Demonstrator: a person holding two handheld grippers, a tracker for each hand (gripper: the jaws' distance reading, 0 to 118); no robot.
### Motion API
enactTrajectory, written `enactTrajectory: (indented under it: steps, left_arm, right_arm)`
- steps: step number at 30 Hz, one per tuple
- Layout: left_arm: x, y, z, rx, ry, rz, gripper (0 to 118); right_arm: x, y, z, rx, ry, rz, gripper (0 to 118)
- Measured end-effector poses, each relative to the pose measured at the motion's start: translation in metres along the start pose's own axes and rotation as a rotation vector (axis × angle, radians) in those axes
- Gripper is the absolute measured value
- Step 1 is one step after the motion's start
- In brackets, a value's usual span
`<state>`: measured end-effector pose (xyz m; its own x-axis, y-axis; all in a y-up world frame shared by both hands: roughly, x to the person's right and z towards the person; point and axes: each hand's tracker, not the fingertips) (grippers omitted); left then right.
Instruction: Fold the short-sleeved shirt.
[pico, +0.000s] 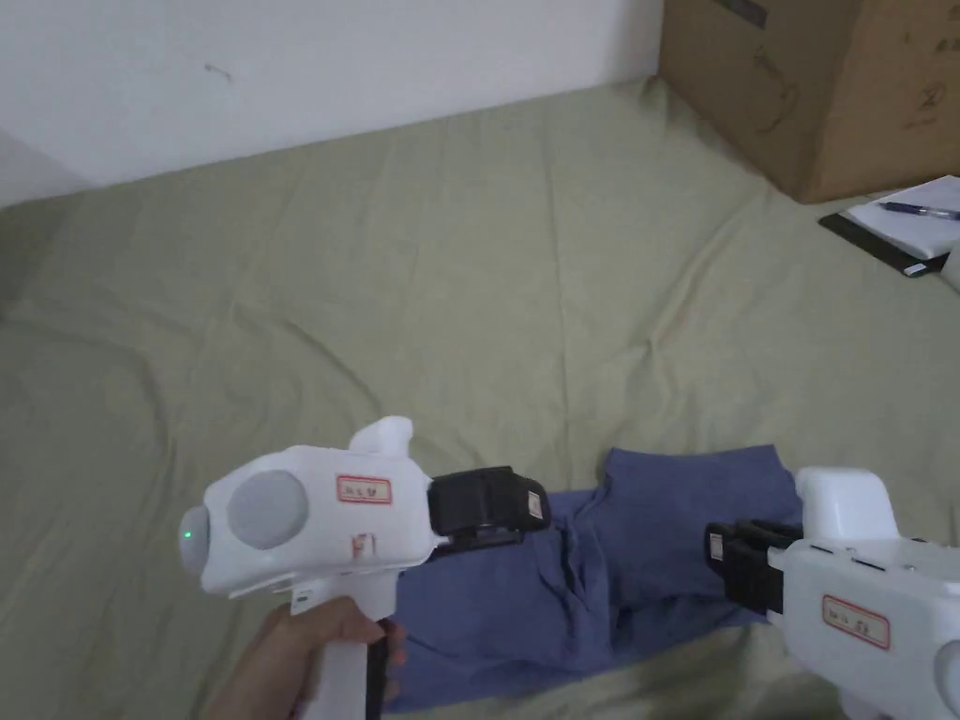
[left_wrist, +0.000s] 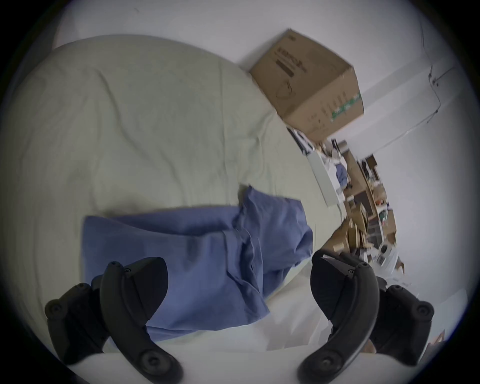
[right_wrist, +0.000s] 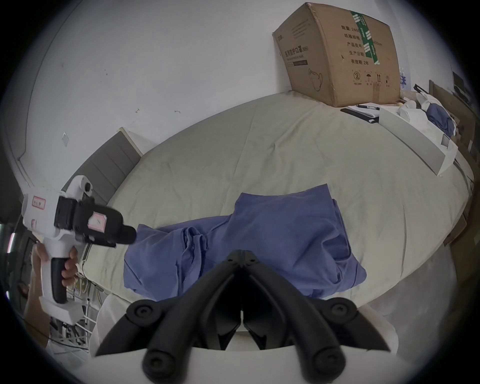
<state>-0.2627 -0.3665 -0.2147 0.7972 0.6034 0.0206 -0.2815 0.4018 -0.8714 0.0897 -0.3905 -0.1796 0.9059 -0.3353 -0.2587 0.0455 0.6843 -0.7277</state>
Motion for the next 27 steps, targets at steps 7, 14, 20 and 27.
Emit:
enactTrajectory:
  steps: [7, 14, 20, 27]
  left_arm:
    - [-0.035, -0.005, 0.028, 0.082, 0.095, 0.092, 6]
    - [-0.029, -0.028, -0.022, -0.024, 0.107, 0.064, 1]
    - [0.003, -0.034, -0.077, -0.119, 0.052, -0.023, 1]
    - [0.035, -0.033, -0.102, -0.15, -0.007, -0.05, 1]
  right_arm:
    - [-0.007, -0.004, -0.008, -0.012, 0.033, -0.003, 0]
    - [-0.011, -0.007, -0.012, -0.029, 0.04, 0.016, 0]
    - [-0.004, -0.004, -0.011, -0.026, 0.028, 0.023, 0]
    - [0.007, -0.004, -0.009, -0.025, 0.018, 0.002, 0]
